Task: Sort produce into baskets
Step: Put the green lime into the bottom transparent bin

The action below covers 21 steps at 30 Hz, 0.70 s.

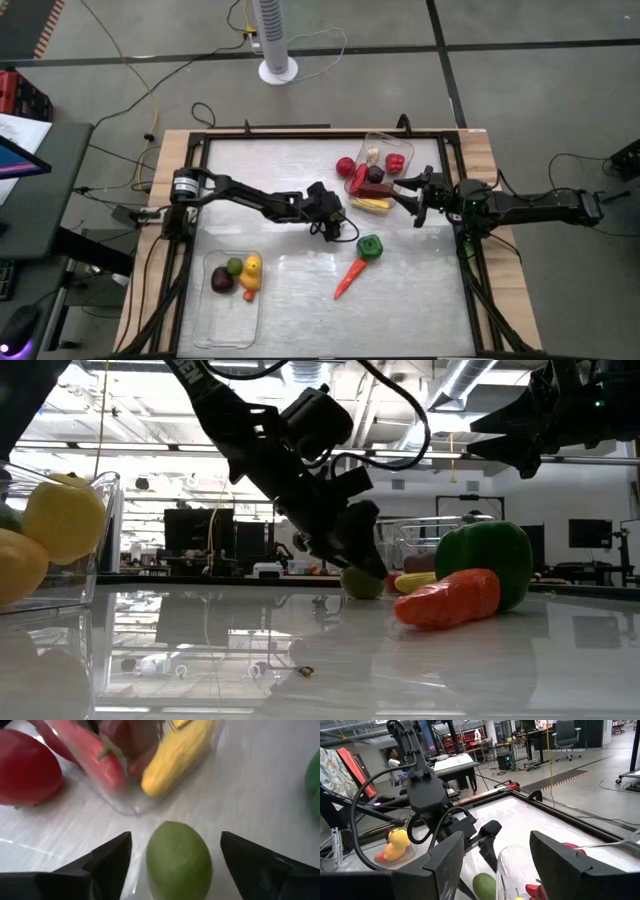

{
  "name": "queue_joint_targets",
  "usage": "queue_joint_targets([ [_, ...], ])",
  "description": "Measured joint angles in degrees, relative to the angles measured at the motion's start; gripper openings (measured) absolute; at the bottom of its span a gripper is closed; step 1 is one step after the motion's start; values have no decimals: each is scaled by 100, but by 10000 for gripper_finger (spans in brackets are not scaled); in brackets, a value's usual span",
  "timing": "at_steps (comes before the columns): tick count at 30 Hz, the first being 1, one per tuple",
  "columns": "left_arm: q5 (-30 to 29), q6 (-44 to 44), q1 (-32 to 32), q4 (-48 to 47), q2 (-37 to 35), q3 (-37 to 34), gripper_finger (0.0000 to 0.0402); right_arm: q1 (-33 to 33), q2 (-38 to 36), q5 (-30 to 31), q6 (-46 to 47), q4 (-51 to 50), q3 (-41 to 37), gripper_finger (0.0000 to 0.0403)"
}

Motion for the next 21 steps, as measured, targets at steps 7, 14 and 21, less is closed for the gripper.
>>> queue_joint_targets([
  [7,36,26,0,-173,16,-2,204,0,2,0,6,6,0,256],
  [14,115,42,2,-285,-27,0,153,0,2,-1,0,-2,0,256],
  [21,1266,242,-26,-1364,-1117,3,160,0,-5,-1,-12,-41,0,256],
])
